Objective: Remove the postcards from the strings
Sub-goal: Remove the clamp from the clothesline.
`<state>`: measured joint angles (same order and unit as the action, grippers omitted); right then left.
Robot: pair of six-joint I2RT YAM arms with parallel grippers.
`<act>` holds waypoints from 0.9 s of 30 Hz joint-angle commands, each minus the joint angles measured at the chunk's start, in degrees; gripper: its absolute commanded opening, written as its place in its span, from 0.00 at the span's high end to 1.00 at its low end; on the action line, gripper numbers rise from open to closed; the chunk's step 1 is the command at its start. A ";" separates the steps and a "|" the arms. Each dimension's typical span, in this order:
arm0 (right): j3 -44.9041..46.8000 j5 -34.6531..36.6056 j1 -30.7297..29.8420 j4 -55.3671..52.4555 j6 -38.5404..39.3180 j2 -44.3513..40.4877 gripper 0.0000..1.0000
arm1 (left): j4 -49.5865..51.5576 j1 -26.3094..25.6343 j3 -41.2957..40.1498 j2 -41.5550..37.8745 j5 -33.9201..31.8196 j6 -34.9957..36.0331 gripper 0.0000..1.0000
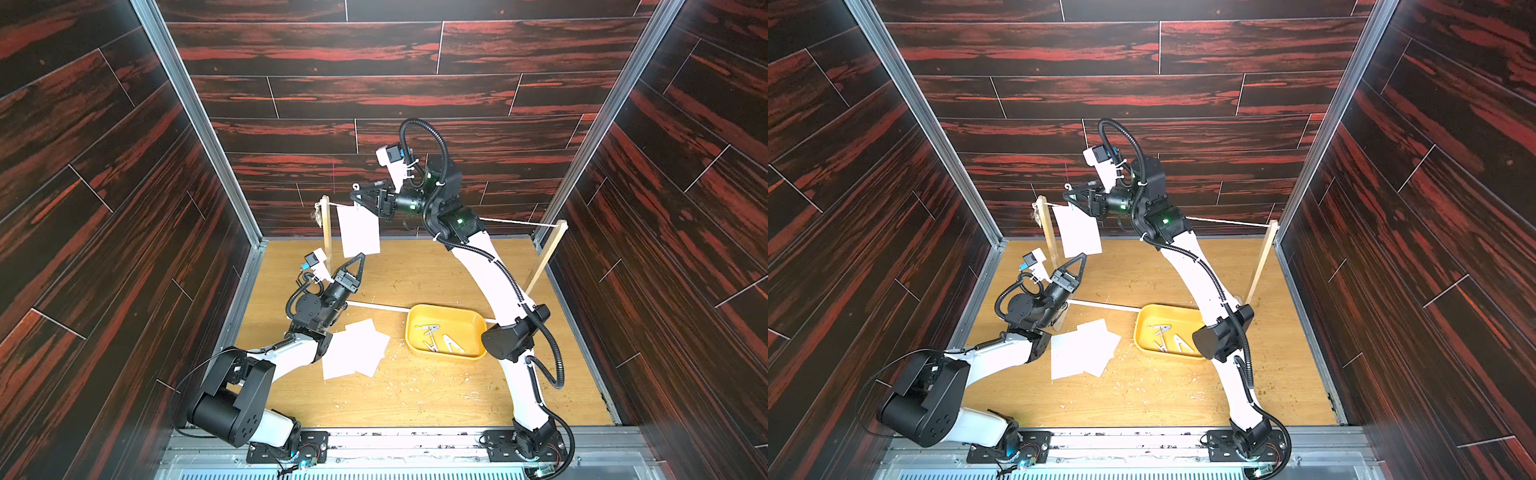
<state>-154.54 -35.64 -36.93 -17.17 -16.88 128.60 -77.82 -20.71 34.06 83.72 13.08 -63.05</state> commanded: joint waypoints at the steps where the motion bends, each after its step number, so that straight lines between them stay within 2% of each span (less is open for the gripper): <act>1: 0.38 0.64 -0.04 -0.38 0.54 1.88 0.70 | -1.98 -0.10 -0.25 -0.84 0.46 -0.61 1.00; 4: 0.60 1.60 -0.07 -0.52 1.00 1.42 0.74 | -2.16 -0.06 -0.55 -0.73 0.54 -0.69 1.00; 16: 1.54 6.19 -0.07 0.08 2.88 -2.57 0.75 | -1.10 -0.06 -2.73 -1.78 1.87 -0.56 1.00; 27: 9.20 10.27 0.07 4.11 4.46 -10.19 0.76 | 3.45 -0.11 -5.81 -5.47 3.88 0.73 1.00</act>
<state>-146.15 -27.14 -36.95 -15.59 -13.82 124.73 -74.74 -20.71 29.41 80.51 15.81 -62.72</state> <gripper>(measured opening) 0.238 0.059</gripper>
